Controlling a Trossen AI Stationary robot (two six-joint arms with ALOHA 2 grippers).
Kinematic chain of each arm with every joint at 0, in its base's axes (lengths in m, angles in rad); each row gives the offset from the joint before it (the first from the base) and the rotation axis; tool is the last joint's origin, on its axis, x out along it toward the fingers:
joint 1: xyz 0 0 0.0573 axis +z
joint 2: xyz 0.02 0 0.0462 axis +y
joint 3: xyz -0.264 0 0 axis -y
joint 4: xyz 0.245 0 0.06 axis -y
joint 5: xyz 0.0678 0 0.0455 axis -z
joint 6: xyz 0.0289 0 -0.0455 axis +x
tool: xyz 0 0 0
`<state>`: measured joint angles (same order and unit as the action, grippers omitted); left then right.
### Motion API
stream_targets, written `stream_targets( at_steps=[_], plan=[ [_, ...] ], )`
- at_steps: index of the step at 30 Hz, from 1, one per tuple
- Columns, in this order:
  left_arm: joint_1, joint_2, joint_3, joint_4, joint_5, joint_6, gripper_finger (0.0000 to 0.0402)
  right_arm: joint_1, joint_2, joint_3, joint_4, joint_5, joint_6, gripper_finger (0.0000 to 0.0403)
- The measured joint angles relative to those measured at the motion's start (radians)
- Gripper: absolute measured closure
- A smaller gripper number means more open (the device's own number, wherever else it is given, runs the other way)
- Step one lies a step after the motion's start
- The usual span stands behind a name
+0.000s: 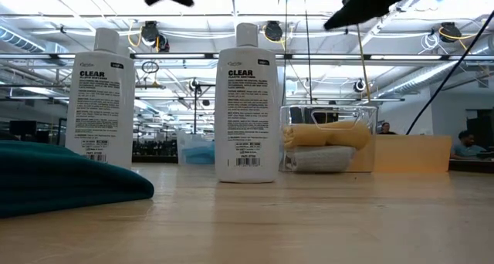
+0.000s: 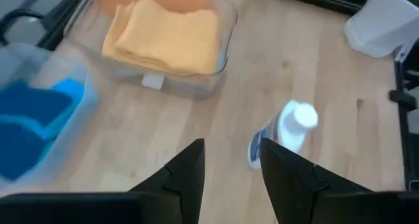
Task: Pick & Place Kitchen Items
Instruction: Put the dark green towel into the transparent bin
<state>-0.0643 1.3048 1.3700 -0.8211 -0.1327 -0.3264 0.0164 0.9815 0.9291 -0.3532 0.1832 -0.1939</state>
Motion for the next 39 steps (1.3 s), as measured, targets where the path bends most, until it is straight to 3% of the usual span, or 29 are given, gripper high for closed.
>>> stream_targets(
  at_steps=[6, 8, 12, 16, 20, 29, 39],
  plan=[
    [-0.255, -0.151, -0.138, 0.009, -0.263, -0.276, 0.025, 0.093, -0.044, 0.0, -0.058, 0.002, 0.025, 0.0402],
    [-0.345, -0.202, -0.197, 0.016, -0.305, -0.366, 0.025, 0.107, -0.057, -0.001, -0.072, 0.002, 0.024, 0.0402],
    [-0.497, -0.233, -0.354, 0.132, -0.208, -0.435, 0.025, 0.118, -0.078, -0.001, -0.107, 0.003, 0.028, 0.0402],
    [-0.597, -0.191, -0.528, 0.514, -0.092, -0.412, 0.025, 0.116, -0.089, -0.032, -0.059, 0.004, 0.035, 0.0403],
    [-0.637, -0.085, -0.623, 0.691, -0.057, -0.347, 0.025, 0.116, -0.09, -0.078, 0.022, 0.004, 0.025, 0.0403],
    [-0.651, 0.176, -0.648, 0.753, -0.002, -0.405, 0.025, 0.121, -0.09, -0.191, 0.206, 0.001, 0.035, 0.0403],
    [-0.607, 0.33, -0.648, 0.775, 0.045, -0.436, 0.025, 0.157, -0.089, -0.216, 0.289, 0.0, -0.034, 0.0403]
  ],
)
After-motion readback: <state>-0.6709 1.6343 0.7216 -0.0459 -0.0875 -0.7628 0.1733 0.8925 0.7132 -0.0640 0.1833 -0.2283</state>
